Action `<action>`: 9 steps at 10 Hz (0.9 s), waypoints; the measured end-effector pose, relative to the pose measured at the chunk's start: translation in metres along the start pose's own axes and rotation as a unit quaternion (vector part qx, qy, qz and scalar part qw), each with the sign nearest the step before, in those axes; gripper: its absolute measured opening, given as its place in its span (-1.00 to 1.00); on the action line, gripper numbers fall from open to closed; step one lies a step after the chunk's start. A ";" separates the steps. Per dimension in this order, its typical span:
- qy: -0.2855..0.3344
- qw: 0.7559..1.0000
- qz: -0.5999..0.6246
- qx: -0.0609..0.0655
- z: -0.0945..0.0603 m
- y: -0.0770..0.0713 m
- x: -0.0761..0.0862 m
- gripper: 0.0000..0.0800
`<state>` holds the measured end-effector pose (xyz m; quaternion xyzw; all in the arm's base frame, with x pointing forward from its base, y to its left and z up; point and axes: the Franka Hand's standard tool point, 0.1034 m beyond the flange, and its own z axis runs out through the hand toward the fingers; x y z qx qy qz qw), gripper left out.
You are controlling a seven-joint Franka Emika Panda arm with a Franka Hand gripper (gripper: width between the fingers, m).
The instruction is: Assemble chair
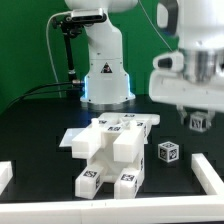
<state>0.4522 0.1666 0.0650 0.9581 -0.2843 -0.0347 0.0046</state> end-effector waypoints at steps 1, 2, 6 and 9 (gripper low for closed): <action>-0.002 1.000 -0.014 0.021 -0.029 0.014 0.011 -0.29; -0.009 0.999 -0.010 0.035 -0.055 0.025 0.020 -0.29; 0.000 0.998 -0.055 0.024 -0.095 0.041 0.068 -0.29; 0.000 0.998 -0.067 0.022 -0.093 0.044 0.069 -0.29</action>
Offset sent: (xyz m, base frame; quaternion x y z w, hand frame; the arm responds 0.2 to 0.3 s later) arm 0.0420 -0.0775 0.0595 0.0002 0.0105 -0.0826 0.9965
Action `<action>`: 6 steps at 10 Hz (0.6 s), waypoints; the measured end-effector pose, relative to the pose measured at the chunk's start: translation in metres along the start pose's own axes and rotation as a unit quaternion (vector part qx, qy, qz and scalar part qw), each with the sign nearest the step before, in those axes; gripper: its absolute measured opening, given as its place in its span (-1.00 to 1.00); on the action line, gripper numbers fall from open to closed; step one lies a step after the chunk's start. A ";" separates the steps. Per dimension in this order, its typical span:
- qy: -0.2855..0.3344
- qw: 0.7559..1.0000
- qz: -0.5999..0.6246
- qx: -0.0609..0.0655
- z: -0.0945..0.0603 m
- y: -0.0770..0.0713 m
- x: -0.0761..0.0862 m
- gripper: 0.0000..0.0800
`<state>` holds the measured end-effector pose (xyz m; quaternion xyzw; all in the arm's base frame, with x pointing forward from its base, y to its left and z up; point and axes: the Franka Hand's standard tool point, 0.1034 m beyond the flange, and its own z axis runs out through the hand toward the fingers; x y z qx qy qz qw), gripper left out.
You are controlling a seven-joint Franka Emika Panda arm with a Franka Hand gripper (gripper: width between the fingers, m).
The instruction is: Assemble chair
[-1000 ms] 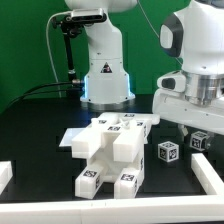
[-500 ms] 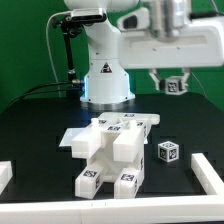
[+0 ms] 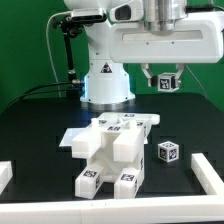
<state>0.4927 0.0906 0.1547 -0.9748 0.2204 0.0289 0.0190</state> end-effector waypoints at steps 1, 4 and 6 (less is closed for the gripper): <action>0.010 0.998 -0.064 -0.001 -0.003 0.010 0.022 -0.29; 0.054 0.989 -0.136 0.008 -0.034 0.013 0.075 -0.29; 0.052 0.989 -0.136 0.007 -0.032 0.014 0.075 -0.29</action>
Offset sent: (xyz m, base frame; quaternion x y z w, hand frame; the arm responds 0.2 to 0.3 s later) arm 0.0339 -0.0216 0.0259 -0.0234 0.0699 -0.1191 0.9901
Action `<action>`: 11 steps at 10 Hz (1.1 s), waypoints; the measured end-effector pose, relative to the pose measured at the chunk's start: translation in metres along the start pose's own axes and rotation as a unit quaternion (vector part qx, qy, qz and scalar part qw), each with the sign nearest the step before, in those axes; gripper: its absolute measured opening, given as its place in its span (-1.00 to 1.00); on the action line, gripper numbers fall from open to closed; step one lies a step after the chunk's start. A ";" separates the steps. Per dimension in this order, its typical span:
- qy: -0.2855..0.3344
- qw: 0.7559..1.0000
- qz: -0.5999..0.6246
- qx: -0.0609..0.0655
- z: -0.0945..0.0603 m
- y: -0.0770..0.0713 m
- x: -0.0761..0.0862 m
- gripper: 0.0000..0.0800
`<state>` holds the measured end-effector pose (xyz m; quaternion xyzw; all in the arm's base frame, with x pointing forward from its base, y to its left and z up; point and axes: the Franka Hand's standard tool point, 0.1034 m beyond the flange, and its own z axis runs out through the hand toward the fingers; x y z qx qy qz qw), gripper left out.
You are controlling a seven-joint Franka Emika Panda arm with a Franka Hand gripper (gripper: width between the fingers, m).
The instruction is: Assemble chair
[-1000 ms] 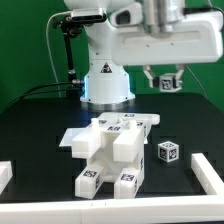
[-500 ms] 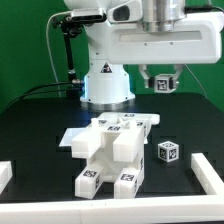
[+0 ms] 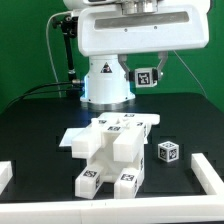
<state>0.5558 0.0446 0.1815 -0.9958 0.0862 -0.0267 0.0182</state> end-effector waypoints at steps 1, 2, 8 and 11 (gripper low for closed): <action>0.003 1.000 -0.011 -0.005 0.003 0.001 0.000 -0.29; 0.016 0.998 -0.051 -0.027 0.016 0.007 -0.002 -0.29; 0.008 0.997 -0.067 -0.043 0.048 0.020 0.007 -0.29; 0.019 0.996 -0.071 -0.044 0.056 0.016 0.011 -0.29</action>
Offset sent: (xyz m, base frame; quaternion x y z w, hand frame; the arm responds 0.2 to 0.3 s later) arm 0.0268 -0.0277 -0.0363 -0.0528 0.0199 -0.1085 0.9925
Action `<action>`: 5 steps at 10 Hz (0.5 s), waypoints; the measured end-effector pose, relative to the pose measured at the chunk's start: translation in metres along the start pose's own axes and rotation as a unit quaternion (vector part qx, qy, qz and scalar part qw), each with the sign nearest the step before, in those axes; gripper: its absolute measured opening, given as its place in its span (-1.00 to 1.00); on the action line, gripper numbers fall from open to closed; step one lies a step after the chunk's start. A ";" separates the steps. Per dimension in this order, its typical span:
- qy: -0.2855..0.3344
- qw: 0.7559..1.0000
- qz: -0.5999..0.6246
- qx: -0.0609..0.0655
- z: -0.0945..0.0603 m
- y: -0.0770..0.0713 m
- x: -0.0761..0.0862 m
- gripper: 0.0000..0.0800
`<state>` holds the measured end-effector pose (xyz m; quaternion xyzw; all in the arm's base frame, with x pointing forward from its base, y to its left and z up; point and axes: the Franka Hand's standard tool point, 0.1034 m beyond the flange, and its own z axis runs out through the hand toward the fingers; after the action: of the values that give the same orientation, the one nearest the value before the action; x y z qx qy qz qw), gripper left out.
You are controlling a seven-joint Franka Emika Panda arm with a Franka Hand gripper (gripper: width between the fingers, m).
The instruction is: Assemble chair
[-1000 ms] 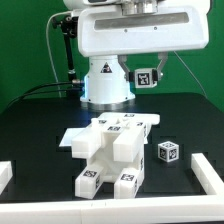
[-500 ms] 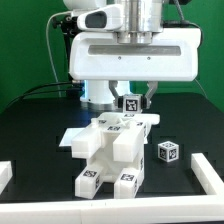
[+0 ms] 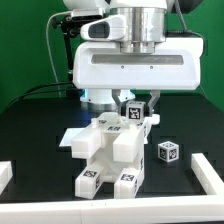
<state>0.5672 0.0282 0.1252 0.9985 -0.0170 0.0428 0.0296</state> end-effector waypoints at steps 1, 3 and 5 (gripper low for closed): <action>0.002 1.000 0.000 -0.001 0.000 0.000 0.002 -0.29; 0.003 1.000 -0.001 -0.002 0.000 0.002 0.003 -0.29; 0.002 1.000 -0.001 -0.003 0.002 0.007 0.003 -0.29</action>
Offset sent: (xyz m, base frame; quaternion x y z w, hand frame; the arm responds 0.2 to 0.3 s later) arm 0.0079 -0.0110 -0.0006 0.0005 0.0097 -0.0176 0.9998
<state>0.5695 0.0215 0.1243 0.9983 -0.0163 0.0449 0.0330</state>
